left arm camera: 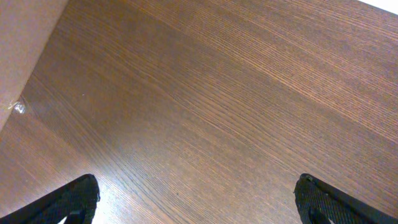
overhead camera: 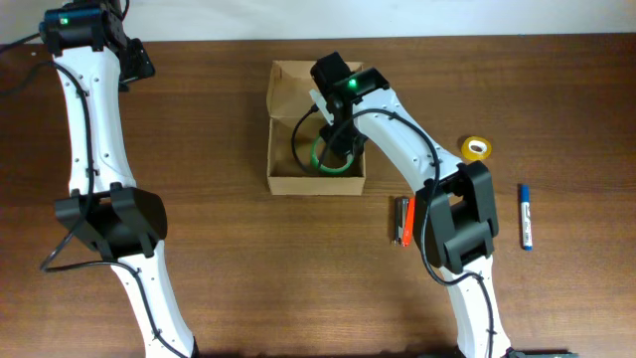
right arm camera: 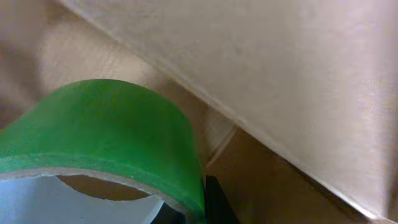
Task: Pack container
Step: 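Carry the green tape roll into the box and release it, then move the right gripper over the yellow tape roll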
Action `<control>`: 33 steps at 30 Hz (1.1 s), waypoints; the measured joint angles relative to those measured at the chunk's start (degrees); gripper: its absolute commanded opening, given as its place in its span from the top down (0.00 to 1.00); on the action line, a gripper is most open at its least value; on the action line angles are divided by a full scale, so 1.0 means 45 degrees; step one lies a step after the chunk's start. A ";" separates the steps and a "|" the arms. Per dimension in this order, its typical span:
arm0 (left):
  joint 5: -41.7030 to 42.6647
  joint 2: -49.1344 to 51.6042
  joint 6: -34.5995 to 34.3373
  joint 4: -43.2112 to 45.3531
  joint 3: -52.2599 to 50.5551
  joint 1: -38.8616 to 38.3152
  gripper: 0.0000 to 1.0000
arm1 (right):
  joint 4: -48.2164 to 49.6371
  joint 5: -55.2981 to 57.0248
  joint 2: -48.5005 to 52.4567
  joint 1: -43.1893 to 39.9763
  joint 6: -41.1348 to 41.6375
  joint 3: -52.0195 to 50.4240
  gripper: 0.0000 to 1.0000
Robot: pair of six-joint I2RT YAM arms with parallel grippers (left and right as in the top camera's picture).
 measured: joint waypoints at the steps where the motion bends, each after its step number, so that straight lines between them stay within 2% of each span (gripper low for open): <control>1: 0.0000 0.0000 0.0000 0.0000 0.0000 0.0000 0.00 | 0.0000 0.0000 0.0019 0.0000 0.0034 0.0000 0.96; 3: 0.0000 0.0000 0.0000 0.0000 0.0000 0.0000 0.00 | 0.0005 0.0000 0.0019 0.0000 0.0078 0.0000 0.94; 5: 0.0000 0.0000 0.0000 0.0000 0.0000 0.0000 0.00 | 0.0010 -0.0019 0.0019 0.0000 0.0092 0.0000 0.81; 6: 0.0000 0.0000 0.0000 0.0000 0.0000 0.0000 0.00 | 0.0005 -0.0039 0.0019 0.0000 0.0136 0.0000 0.79; 12: 0.0000 0.0000 0.0000 0.0000 0.0000 0.0000 0.00 | 0.0005 -0.0039 0.0019 0.0000 0.0126 0.0000 0.80; 13: 0.0000 0.0000 0.0000 0.0000 0.0000 0.0000 0.00 | 0.0005 -0.0039 0.0019 0.0000 0.0131 0.0000 0.74; 15: 0.0000 0.0000 0.0000 0.0000 0.0000 0.0000 0.00 | 0.0005 -0.0039 0.0019 0.0000 0.0087 0.0000 0.53; 16: 0.0000 0.0000 0.0000 0.0000 0.0000 0.0000 0.00 | 0.0000 -0.0039 0.0019 0.0000 0.0165 0.0000 0.48; 17: 0.0000 0.0000 0.0000 0.0000 0.0000 0.0000 0.00 | 0.0000 -0.0034 0.0019 0.0000 0.0078 0.0000 0.48; 21: 0.0000 0.0000 0.0000 0.0000 0.0000 0.0000 0.01 | 0.0005 -0.0039 0.0019 0.0000 0.0117 0.0000 0.49; 23: 0.0000 0.0000 0.0000 0.0000 0.0000 0.0000 0.00 | 0.0005 -0.0034 0.0019 0.0000 0.0146 0.0000 0.54; 24: 0.0000 0.0000 -0.0005 0.0000 0.0000 0.0000 0.00 | 0.0005 -0.0039 0.0019 0.0000 0.0141 0.0000 0.64; 25: 0.0000 0.0000 0.0000 0.0000 0.0000 0.0000 0.00 | 0.0000 -0.0034 0.0019 0.0000 0.0117 0.0000 0.89; 26: 0.0000 0.0000 0.0000 0.0000 0.0000 0.0000 0.00 | 0.0000 -0.0034 0.0019 0.0000 0.0131 0.0000 0.96; 30: 0.0000 0.0000 0.0000 0.0000 0.0000 0.0000 0.00 | -0.0636 0.0049 0.0015 0.0010 0.0175 0.0282 0.96; 33: 0.0000 0.0000 0.0000 -0.0005 0.0000 0.0000 0.00 | -0.1734 0.0714 -0.0170 0.0136 0.0228 0.2074 0.96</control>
